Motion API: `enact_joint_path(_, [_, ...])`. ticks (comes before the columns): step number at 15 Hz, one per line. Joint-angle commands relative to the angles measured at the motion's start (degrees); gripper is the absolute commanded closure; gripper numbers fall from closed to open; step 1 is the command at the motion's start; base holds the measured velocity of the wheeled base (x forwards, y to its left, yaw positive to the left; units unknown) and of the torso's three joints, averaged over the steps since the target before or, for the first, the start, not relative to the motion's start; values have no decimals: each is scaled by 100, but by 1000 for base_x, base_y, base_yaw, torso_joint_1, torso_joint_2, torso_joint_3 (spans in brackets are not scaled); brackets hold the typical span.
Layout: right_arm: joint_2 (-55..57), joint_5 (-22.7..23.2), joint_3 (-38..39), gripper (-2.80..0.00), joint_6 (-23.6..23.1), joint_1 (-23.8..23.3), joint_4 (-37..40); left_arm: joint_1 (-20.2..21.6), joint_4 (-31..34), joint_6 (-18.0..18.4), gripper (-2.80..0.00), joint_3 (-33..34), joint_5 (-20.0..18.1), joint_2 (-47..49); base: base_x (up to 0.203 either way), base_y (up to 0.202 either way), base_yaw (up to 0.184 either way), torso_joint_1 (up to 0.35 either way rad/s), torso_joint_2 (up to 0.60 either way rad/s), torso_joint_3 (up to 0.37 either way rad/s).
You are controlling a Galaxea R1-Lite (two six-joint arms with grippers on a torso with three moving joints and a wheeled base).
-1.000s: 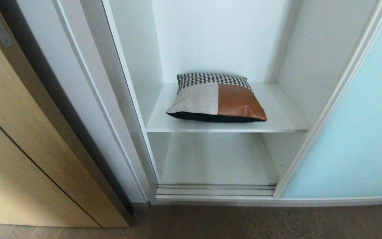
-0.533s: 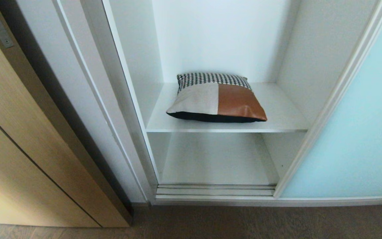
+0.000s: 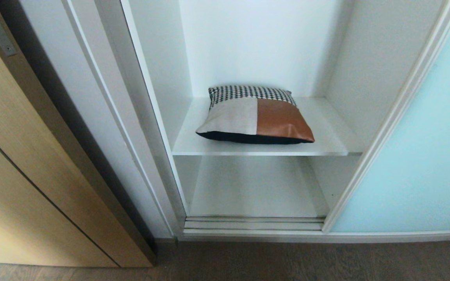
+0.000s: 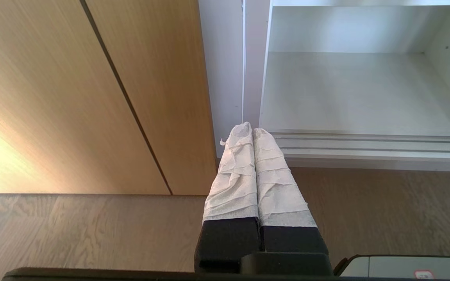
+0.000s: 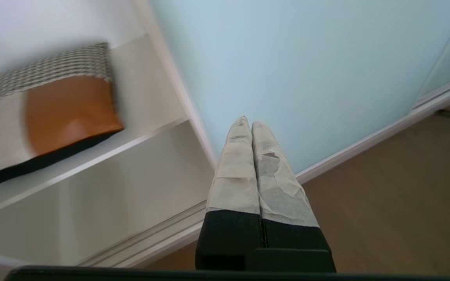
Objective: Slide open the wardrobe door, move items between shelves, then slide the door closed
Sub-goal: Close the door
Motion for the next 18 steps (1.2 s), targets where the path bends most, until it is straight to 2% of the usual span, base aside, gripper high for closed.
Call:
enact_joint_path(1, [854, 923, -196, 0, -130, -1011, -379, -2, 3, 1, 0, -1, 0, 16, 0, 0, 0, 0, 0, 0])
enact_joint_path(2, [1120, 1521, -187, 0, -192, -1275, -681, -2, 3, 1, 0, -1, 0, 16, 0, 0, 0, 0, 0, 0])
enact_joint_path(3, [1307, 1878, -7, 0, -264, -1417, -925, -2, 3, 1, 0, -1, 0, 16, 0, 0, 0, 0, 0, 0])
enact_joint_path(5, [1744, 2204, 276, 0, -259, -1545, -1470, -2, 3, 1, 0, -1, 0, 16, 0, 0, 0, 0, 0, 0])
enact_joint_path(6, [1992, 2426, 393, 0, -71, -1547, -1804, -2, 3, 1, 0, -1, 0, 16, 0, 0, 0, 0, 0, 0])
enact_joint_path(8, [2257, 3409, 578, 0, 356, -1592, -2175, 0, 3, 1, 0, -1, 0, 16, 0, 0, 0, 0, 0, 0])
enact_joint_path(9, [2463, 3718, 574, 0, 512, -1733, -2265, -2, 3, 1, 0, -1, 0, 16, 0, 0, 0, 0, 0, 0])
enact_joint_path(13, [3054, 4094, 726, 0, 721, -1875, -2382, -2, 3, 1, 0, -1, 0, 16, 0, 0, 0, 0, 0, 0])
enact_joint_path(15, [3197, 4627, 762, 0, 845, -2053, -2477, -2, 3, 1, 0, -1, 0, 16, 0, 0, 0, 0, 0, 0])
enact_joint_path(16, [3314, 4789, 688, 0, 981, -2185, -2591, -2, 3, 1, 0, -1, 0, 16, 0, 0, 0, 0, 0, 0])
enact_joint_path(18, [3612, 4820, 405, 0, 1527, -2216, -2754, -2, 3, 1, 0, -1, 0, 16, 0, 0, 0, 0, 0, 0])
